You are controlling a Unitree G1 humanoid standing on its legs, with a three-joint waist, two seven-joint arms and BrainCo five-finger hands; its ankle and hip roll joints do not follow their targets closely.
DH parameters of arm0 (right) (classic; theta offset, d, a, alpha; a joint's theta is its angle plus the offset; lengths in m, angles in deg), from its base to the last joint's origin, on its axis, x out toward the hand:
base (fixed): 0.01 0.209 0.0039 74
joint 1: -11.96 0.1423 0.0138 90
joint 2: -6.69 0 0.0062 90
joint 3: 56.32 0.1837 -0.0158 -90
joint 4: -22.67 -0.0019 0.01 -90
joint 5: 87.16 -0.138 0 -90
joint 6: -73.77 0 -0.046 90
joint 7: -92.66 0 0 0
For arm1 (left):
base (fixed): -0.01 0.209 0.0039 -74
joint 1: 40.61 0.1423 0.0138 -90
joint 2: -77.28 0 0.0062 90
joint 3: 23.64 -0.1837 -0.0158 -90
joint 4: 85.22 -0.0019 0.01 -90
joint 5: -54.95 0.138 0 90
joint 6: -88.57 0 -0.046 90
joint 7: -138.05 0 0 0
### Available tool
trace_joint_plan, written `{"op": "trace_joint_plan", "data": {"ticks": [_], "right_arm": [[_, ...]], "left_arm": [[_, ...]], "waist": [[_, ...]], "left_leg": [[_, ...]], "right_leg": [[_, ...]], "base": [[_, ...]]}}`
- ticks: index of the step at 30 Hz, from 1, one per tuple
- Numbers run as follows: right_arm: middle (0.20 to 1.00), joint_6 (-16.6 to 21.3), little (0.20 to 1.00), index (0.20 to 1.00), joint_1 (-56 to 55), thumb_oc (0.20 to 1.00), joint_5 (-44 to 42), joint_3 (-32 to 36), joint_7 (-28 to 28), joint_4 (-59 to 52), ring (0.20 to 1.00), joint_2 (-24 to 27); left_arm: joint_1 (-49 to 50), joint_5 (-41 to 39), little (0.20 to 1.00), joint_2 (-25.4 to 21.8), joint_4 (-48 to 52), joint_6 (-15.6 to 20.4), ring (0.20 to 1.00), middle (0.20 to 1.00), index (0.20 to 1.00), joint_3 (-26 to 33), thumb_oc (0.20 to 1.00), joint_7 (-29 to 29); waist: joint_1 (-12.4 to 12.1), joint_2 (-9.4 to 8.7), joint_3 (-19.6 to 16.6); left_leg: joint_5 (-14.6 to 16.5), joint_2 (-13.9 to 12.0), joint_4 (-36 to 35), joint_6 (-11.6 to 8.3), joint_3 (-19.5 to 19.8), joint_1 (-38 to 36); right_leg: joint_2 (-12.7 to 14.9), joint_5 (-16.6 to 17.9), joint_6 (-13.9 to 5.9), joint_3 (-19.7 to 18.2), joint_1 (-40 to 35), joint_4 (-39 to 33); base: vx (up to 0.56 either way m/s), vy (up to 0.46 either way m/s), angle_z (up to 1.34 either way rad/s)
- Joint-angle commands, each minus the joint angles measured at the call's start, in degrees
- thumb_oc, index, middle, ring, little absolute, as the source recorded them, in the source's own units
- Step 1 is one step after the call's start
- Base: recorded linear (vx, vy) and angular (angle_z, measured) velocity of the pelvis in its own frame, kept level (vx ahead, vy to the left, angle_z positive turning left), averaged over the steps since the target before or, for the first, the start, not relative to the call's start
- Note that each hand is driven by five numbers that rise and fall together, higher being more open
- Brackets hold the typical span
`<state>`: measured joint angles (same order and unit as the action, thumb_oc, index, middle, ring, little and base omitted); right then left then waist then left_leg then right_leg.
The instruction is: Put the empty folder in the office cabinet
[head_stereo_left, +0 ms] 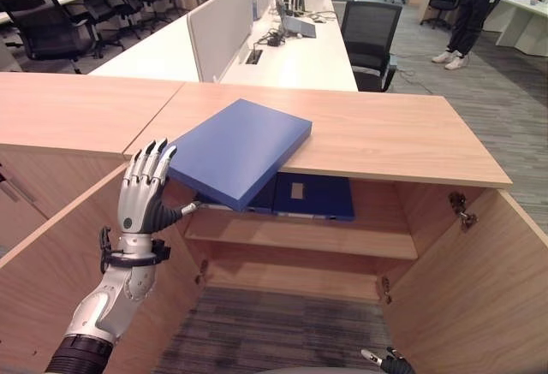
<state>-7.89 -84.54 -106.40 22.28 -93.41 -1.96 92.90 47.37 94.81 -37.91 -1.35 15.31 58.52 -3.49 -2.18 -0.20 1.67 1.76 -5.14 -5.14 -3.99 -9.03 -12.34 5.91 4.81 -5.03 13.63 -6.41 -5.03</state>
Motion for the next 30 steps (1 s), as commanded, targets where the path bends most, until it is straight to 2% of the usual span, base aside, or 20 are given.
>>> {"op": "trace_joint_plan", "data": {"ticks": [1, 6, 17, 30], "right_arm": [[1.0, 2.31, 1.0, 1.0, 3.7, 1.0, -2.91, -2.08, 1.0, 0.56, 1.0, -2.3], [1.0, 2.47, 1.0, 1.0, 3.84, 1.0, -3.69, -1.97, 1.36, 0.61, 1.0, -2.38], [1.0, 2.77, 1.0, 1.0, 3.75, 1.0, -6.69, -0.72, 1.8, 0.2, 1.0, -2.63], [1.0, 2.94, 1.0, 1.0, 3.84, 1.0, -9.1, -0.3, 2.16, 0.7, 1.0, -2.44]], "left_arm": [[-4.72, 0.77, 1.0, -2.58, 1.53, 2.93, 1.0, 1.0, 1.0, -0.89, 1.0, -1.23], [-7.0, 0.86, 1.0, -4.0, 0.64, 3.31, 1.0, 1.0, 1.0, -2.89, 1.0, -2.54], [-8.78, -1.0, 1.0, -3.47, -1.83, 4.18, 1.0, 1.0, 1.0, -5.52, 1.0, -5.37], [-11.95, 0.31, 1.0, -4.3, -6.02, 4.03, 1.0, 1.0, 1.0, -10.45, 1.0, -7.59]], "waist": [[1.35, -1.94, 0.93], [1.82, -1.83, 0.86], [2.59, -1.6, 0.73], [3.27, -1.32, 0.71]], "left_leg": [[1.39, 1.68, 0.14, 0.28, 0.73, 2.03], [1.47, 1.78, 0.14, 0.27, 0.4, 1.99], [1.53, 1.89, 0.14, 0.3, -0.03, 1.92], [1.47, 1.93, 0.14, 0.26, -0.54, 1.94]], "right_leg": [[2.96, -7.52, -5.14, -0.97, -2.5, 4.87], [3.06, -7.33, -5.28, -1.21, -2.29, 4.67], [3.12, -7.31, -5.34, -1.39, -2.17, 4.79], [3.08, -7.15, -5.41, -1.83, -2.05, 4.52]], "base": [[0.0, 0.0, 0.0], [-0.01, 0.007, -0.02], [0.0, 0.0, 0.0], [0.0, 0.0, 0.0]]}}
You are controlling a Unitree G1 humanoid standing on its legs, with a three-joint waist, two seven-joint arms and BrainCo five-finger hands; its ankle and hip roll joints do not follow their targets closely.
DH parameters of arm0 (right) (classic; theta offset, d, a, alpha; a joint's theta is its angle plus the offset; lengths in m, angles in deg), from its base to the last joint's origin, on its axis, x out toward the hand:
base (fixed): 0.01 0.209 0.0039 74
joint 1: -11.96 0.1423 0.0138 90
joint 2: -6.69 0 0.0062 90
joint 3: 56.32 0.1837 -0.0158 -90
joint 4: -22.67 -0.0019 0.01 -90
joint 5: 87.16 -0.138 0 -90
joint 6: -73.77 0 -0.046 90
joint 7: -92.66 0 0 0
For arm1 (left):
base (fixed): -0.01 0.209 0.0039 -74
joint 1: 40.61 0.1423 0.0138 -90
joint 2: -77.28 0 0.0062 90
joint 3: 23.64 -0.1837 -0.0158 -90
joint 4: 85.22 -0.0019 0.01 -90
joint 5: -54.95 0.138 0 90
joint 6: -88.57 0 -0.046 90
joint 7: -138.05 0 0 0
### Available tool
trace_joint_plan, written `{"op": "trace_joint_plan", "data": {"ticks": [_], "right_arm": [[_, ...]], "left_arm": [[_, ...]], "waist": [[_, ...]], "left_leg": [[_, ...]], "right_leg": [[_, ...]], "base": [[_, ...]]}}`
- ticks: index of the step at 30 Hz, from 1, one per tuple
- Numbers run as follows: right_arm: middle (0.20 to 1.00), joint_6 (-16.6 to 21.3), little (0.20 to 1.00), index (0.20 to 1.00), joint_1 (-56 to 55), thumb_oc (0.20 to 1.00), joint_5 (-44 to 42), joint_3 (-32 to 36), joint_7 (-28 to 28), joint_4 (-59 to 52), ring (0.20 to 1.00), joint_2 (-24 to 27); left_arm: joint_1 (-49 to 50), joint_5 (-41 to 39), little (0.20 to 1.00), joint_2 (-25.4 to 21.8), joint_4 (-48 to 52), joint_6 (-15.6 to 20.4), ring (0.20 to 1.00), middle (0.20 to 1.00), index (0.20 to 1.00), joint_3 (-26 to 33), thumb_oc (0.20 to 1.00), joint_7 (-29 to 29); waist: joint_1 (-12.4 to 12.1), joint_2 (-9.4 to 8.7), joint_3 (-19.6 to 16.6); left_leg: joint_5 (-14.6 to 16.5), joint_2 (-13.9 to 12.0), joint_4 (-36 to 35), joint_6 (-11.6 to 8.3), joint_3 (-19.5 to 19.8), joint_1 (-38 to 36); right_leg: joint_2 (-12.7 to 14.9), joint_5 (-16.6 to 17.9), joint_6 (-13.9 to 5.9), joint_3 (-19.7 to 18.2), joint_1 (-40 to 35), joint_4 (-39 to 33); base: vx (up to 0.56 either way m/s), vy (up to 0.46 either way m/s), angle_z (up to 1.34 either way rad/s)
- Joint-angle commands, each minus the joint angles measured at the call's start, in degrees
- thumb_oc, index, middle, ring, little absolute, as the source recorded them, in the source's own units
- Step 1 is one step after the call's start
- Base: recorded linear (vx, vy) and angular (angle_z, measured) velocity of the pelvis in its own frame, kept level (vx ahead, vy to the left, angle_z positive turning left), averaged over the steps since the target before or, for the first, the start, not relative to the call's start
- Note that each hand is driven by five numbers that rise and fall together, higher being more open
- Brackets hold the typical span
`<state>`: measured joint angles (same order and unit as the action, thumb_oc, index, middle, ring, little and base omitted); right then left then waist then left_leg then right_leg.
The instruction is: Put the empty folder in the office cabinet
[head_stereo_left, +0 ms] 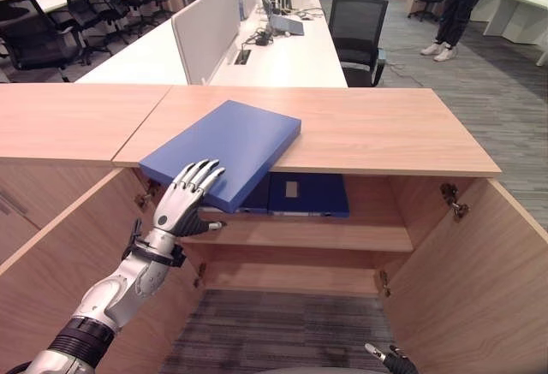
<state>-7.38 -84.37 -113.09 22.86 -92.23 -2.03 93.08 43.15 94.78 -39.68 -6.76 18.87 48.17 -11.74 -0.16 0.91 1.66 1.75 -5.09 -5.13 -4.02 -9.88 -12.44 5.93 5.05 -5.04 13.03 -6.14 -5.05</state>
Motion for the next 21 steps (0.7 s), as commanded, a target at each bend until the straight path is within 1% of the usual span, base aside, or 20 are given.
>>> {"op": "trace_joint_plan", "data": {"ticks": [1, 7, 12, 15, 21], "right_arm": [[1.0, 2.43, 1.0, 1.0, 3.67, 1.0, -2.6, -0.89, 1.12, 0.73, 1.0, -2.62], [1.0, 2.69, 1.0, 1.0, 3.67, 1.0, -4.42, -0.61, 1.58, 0.3, 1.0, -2.52], [1.0, 2.89, 1.0, 1.0, 3.44, 1.0, -5.48, -0.26, 1.76, 0.6, 1.0, -2.3], [1.0, 2.89, 1.0, 1.0, 3.21, 1.0, -6.95, 0.27, 1.95, 0.96, 1.0, -2.52], [1.0, 3.24, 1.0, 1.0, 3.23, 1.0, -10.02, 0.92, 2.59, 0.49, 1.0, -2.74]], "left_arm": [[-8.07, 0.49, 1.0, -2.68, -0.85, 0.41, 1.0, 1.0, 1.0, -0.48, 1.0, 0.55], [-10.56, 2.66, 1.0, -3.33, -3.14, -0.53, 1.0, 1.0, 1.0, -3.35, 1.0, 0.39], [-12.98, 6.25, 1.0, -5.44, -3.83, -1.76, 1.0, 1.0, 1.0, -5.42, 1.0, 1.29], [-13.76, 8.44, 1.0, -6.4, -3.04, -2.59, 1.0, 1.0, 1.0, -5.66, 1.0, 2.15], [-14.07, 9.99, 1.0, -6.57, -3.88, -3.57, 1.0, 1.0, 1.0, -6.16, 1.0, 2.53]], "waist": [[1.3, -2.42, 0.69], [1.71, -2.38, 0.64], [1.92, -2.36, 0.56], [1.89, -2.34, 0.45], [2.12, -2.29, 0.34]], "left_leg": [[1.51, 1.88, 0.13, 0.29, 0.31, 2.01], [1.57, 1.84, 0.13, 0.35, 0.14, 1.78], [1.56, 1.79, 0.13, 0.23, -0.12, 1.72], [1.56, 1.76, 0.13, 0.18, -0.14, 1.72], [1.53, 1.65, 0.13, 0.11, -0.29, 1.52]], "right_leg": [[3.06, -7.4, -5.39, -1.3, -2.33, 4.58], [3.0, -7.44, -5.44, -1.37, -2.24, 4.8], [2.98, -7.33, -5.51, -1.42, -2.31, 4.58], [2.97, -7.39, -5.57, -1.41, -2.36, 4.57], [2.94, -7.47, -5.51, -1.35, -2.44, 4.62]], "base": [[0.0, 0.0, 0.0], [0.0, 0.0, 0.0], [0.0, 0.0, -0.04], [0.0, -0.002, -0.01], [0.0, 0.0, 0.0]]}}
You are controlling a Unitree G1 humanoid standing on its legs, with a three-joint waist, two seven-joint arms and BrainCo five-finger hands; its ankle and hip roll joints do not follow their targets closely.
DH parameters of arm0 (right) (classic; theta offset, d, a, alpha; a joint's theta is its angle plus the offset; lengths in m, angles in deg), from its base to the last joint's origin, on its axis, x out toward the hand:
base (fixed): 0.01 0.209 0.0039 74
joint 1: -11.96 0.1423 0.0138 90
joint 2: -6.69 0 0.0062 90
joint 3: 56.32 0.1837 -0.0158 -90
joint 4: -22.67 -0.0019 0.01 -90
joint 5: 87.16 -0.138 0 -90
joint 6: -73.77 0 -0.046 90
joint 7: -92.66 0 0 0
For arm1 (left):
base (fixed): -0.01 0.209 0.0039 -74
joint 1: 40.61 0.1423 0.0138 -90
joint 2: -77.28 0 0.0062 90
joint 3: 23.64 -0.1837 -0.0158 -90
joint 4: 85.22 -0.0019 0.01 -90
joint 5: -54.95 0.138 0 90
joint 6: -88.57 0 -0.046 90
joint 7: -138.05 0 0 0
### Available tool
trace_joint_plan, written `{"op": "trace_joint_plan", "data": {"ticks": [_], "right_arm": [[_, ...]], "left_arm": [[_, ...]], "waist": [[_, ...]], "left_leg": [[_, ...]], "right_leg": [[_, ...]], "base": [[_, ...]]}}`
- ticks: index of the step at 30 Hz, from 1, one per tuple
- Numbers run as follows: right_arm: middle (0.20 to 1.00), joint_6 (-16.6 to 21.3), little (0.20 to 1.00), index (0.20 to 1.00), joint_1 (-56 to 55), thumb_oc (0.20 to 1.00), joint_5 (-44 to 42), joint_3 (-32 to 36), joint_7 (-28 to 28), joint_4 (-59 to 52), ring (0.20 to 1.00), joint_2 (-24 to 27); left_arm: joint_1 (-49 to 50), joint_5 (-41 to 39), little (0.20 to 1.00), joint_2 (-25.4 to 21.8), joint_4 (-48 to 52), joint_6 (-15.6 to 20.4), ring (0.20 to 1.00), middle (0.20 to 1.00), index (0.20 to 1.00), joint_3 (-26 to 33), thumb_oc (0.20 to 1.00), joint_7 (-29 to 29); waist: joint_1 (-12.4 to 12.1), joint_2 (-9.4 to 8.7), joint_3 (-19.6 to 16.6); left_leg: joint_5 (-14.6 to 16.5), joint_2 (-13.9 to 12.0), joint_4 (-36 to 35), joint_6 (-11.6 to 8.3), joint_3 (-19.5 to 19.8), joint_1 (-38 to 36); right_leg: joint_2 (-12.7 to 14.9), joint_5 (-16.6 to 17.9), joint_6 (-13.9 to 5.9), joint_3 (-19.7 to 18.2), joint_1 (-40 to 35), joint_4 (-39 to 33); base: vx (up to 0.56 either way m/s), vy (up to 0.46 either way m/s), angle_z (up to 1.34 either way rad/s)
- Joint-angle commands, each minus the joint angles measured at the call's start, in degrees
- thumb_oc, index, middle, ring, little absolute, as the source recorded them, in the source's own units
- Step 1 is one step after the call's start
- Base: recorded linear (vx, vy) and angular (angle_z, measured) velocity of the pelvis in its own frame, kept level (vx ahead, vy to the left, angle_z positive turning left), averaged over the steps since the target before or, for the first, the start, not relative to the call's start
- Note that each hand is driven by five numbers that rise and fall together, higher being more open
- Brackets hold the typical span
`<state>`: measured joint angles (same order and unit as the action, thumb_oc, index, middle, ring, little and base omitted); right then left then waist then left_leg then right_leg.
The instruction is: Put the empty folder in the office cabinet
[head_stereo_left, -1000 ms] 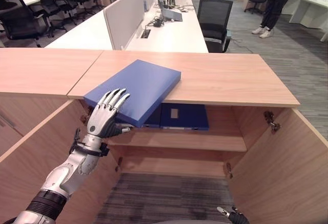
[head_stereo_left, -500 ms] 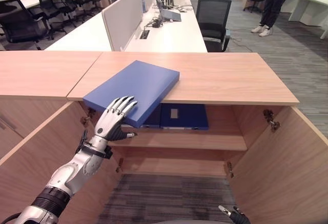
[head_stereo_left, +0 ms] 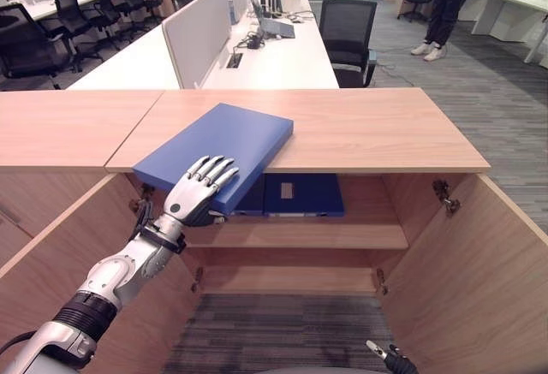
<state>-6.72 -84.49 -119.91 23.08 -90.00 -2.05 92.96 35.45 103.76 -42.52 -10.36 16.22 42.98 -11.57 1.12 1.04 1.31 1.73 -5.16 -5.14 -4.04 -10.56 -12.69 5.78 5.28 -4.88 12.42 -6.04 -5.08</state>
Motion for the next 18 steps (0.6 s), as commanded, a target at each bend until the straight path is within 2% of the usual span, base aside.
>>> {"op": "trace_joint_plan", "data": {"ticks": [1, 17, 18], "right_arm": [[1.0, 2.62, 1.0, 1.0, 3.38, 1.0, -3.47, 0.73, 0.43, 0.43, 1.0, -2.62], [1.0, 2.78, 1.0, 1.0, 3.61, 1.0, -4.78, 0.74, 0.62, -0.07, 1.0, -2.55], [1.0, 2.73, 1.0, 1.0, 3.57, 1.0, -4.72, 0.74, 0.63, -0.07, 1.0, -2.54]], "left_arm": [[-6.41, 1.1, 1.0, -3.75, -0.45, -1.09, 1.0, 1.0, 1.0, -0.97, 1.0, 2.39], [-7.55, 1.65, 1.0, -2.72, -3.24, -2.88, 1.0, 1.0, 1.0, -0.94, 1.0, 2.58], [-7.49, 1.63, 0.344, -2.6, -3.19, -2.97, 0.344, 0.344, 0.344, -0.84, 0.344, 2.57]], "waist": [[0.86, -2.43, 0.68], [1.05, -2.28, 0.78], [1.02, -2.31, 0.81]], "left_leg": [[1.54, 1.71, 0.14, 0.13, 0.38, 1.75], [1.58, 1.81, 0.14, 0.15, 0.01, 1.92], [1.61, 1.81, 0.14, 0.16, 0.01, 1.93]], "right_leg": [[3.1, -7.7, -5.66, -0.73, -2.51, 4.65], [2.96, -7.62, -5.76, -0.83, -2.29, 4.49], [2.98, -7.62, -5.77, -0.82, -2.3, 4.49]], "base": [[0.0, 0.0, 0.0], [0.0, 0.0, 0.0], [0.0, 0.0, 0.0]]}}
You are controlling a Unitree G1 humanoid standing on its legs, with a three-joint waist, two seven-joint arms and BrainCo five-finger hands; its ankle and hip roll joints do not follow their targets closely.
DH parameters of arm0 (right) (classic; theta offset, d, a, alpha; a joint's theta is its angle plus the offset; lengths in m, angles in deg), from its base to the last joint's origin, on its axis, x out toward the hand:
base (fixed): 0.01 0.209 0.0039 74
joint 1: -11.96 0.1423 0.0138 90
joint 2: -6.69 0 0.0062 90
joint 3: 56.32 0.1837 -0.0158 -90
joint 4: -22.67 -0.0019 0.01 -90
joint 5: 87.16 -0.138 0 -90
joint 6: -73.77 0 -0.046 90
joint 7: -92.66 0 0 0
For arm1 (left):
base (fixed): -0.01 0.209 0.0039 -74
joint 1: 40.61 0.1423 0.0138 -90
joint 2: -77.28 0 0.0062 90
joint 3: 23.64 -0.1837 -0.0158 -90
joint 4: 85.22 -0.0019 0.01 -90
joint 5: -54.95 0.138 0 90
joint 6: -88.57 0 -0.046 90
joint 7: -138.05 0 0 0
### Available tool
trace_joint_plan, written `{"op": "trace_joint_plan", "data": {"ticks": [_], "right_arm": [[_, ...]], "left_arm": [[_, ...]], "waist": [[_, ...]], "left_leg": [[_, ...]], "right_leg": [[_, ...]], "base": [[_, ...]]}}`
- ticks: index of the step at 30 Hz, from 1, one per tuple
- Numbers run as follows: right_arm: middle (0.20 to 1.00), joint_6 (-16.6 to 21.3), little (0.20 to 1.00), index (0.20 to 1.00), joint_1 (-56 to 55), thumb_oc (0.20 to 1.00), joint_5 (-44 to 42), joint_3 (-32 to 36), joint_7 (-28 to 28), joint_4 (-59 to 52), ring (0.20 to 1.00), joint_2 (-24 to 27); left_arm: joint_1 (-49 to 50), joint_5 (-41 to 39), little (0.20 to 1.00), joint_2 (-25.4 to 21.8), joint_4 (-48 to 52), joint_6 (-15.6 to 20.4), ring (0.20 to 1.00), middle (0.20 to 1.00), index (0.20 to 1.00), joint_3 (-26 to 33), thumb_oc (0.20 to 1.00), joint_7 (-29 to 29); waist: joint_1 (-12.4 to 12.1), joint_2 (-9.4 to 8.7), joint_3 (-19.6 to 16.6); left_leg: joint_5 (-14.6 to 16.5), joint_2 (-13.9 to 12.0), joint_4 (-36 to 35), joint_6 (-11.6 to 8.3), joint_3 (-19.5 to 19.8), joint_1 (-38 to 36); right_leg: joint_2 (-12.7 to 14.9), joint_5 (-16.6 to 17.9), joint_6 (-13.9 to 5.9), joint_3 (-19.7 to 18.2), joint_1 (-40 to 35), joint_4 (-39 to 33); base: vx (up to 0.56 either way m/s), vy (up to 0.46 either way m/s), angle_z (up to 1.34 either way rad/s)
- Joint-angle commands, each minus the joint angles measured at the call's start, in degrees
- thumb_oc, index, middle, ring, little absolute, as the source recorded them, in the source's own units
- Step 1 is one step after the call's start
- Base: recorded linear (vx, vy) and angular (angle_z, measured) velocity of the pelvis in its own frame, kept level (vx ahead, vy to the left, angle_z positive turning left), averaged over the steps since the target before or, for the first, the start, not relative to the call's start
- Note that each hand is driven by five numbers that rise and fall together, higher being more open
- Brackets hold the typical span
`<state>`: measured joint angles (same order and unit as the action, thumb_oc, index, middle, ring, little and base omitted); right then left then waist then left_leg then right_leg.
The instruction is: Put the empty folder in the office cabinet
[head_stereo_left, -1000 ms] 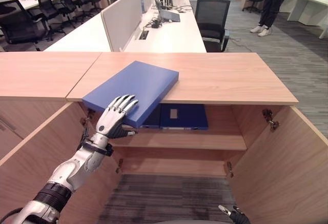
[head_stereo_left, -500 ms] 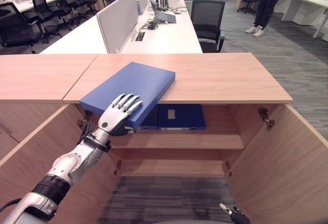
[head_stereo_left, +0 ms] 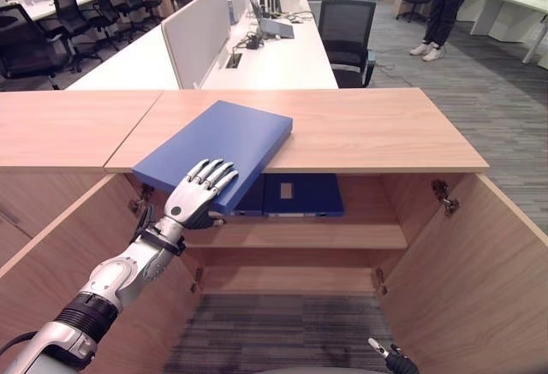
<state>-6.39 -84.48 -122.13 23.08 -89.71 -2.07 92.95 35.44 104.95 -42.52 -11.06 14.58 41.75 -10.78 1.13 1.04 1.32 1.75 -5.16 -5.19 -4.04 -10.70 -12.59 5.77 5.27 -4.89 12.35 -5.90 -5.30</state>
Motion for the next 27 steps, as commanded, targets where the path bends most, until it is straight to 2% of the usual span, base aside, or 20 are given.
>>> {"op": "trace_joint_plan", "data": {"ticks": [1, 8, 22, 27], "right_arm": [[1.0, 2.4, 1.0, 1.0, 3.53, 1.0, -2.41, 0.69, 0.36, -0.05, 1.0, -2.51], [1.0, 2.27, 1.0, 1.0, 3.72, 1.0, -2.13, 0.71, 0.19, 0.37, 1.0, -2.72], [1.0, 2.15, 1.0, 1.0, 3.9, 1.0, -1.63, 0.72, 0.2, 0.56, 1.0, -3.12], [1.0, 2.02, 1.0, 1.0, 4.11, 1.0, -1.76, 1.18, 0.36, 0.67, 1.0, -3.44]], "left_arm": [[-7.42, 0.39, 0.2, -2.51, -2.36, -1.38, 0.2, 0.2, 0.2, 0.56, 0.2, 1.91], [-6.76, -0.6, 0.2, -0.97, -1.69, -1.71, 0.2, 0.2, 0.2, 2.16, 0.2, 2.46], [-5.77, -1.9, 0.2, -1.49, 2.73, -1.0, 0.2, 0.2, 0.2, 5.09, 0.2, 1.61], [-4.35, -6.03, 0.2, -0.82, 7.29, 0.12, 0.2, 0.2, 0.2, 9.25, 0.2, 0.02]], "waist": [[0.95, -2.33, 0.82], [0.82, -2.49, 0.71], [0.31, -2.64, 0.55], [-0.02, -2.68, 0.43]], "left_leg": [[1.63, 1.84, 0.19, 0.19, 0.13, 1.81], [1.77, 1.85, 0.19, 0.28, 0.2, 1.6], [1.79, 1.89, 0.19, 0.34, 0.72, 1.55], [1.7, 1.88, 0.19, 0.34, 1.04, 1.57]], "right_leg": [[2.98, -7.65, -5.76, -0.76, -2.46, 4.72], [2.96, -7.83, -5.63, -0.81, -2.57, 4.8], [2.82, -8.04, -5.42, -0.83, -2.81, 4.9], [2.81, -8.33, -5.22, -0.61, -2.96, 5.28]], "base": [[0.0, 0.0, 0.0], [0.0, 0.0, 0.0], [0.0, 0.0, 0.0], [0.0, 0.0, 0.0]]}}
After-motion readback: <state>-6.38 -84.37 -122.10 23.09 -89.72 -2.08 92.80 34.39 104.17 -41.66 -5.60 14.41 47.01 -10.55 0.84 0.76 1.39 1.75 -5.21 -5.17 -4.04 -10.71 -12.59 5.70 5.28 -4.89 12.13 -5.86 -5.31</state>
